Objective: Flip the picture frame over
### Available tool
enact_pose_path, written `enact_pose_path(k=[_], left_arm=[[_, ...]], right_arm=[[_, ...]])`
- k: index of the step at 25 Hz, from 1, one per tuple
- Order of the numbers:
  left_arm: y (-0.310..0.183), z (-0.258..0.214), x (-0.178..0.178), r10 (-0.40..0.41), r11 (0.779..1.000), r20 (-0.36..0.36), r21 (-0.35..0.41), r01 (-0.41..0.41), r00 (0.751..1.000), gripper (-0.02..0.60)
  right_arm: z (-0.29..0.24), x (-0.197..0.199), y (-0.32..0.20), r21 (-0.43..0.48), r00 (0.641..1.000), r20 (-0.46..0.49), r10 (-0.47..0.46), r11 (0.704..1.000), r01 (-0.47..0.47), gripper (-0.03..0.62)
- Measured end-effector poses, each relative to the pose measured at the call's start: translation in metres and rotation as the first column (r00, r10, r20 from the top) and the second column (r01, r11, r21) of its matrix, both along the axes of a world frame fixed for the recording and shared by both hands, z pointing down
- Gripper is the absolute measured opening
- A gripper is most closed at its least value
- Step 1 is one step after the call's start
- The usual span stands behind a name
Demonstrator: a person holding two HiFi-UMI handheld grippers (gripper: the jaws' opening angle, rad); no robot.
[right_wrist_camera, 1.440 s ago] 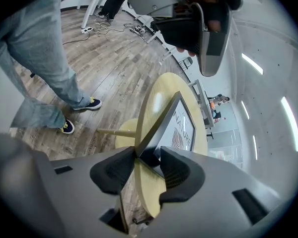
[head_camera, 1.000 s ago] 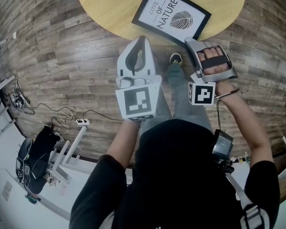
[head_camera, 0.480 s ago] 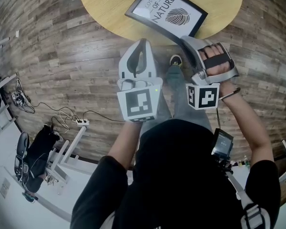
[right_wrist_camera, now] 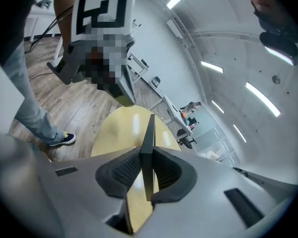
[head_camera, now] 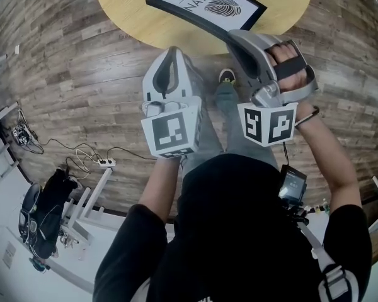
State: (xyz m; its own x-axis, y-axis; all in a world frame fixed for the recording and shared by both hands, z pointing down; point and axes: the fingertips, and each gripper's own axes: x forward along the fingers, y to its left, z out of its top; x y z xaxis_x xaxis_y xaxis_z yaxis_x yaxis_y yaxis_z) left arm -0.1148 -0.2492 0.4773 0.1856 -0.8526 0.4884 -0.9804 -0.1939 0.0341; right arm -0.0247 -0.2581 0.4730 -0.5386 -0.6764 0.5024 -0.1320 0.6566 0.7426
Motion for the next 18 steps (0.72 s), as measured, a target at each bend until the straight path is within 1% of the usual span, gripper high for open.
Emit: enact_pose_path(k=[4, 8, 14, 16, 18], left_arm=[[-0.011, -0.001, -0.010, -0.008, 1.000, -0.002, 0.002, 0.008, 1.000, 0.024], [-0.008, 0.001, -0.007, -0.010, 1.000, -0.002, 0.005, 0.010, 1.000, 0.025], [-0.009, 0.001, -0.005, -0.009, 1.000, 0.000, 0.003, 0.009, 1.000, 0.023], [-0.008, 0.001, -0.004, -0.009, 1.000, -0.003, 0.001, 0.009, 1.000, 0.024], [-0.008, 0.000, -0.005, -0.010, 1.000, -0.003, 0.002, 0.010, 1.000, 0.025]], right_arm=[[-0.013, -0.010, -0.017, -0.008, 0.999, 0.040, 0.004, 1.000, -0.003, 0.080], [-0.025, -0.008, -0.018, -0.017, 0.996, 0.091, 0.017, 1.000, -0.015, 0.080], [-0.043, -0.009, -0.022, -0.090, 0.977, 0.205, 0.054, 0.995, -0.036, 0.080], [-0.051, -0.008, -0.023, -0.121, 0.966, 0.249, 0.073, 0.992, -0.044, 0.080], [-0.061, -0.009, -0.024, -0.164, 0.947, 0.307, 0.098, 0.985, -0.048, 0.080]])
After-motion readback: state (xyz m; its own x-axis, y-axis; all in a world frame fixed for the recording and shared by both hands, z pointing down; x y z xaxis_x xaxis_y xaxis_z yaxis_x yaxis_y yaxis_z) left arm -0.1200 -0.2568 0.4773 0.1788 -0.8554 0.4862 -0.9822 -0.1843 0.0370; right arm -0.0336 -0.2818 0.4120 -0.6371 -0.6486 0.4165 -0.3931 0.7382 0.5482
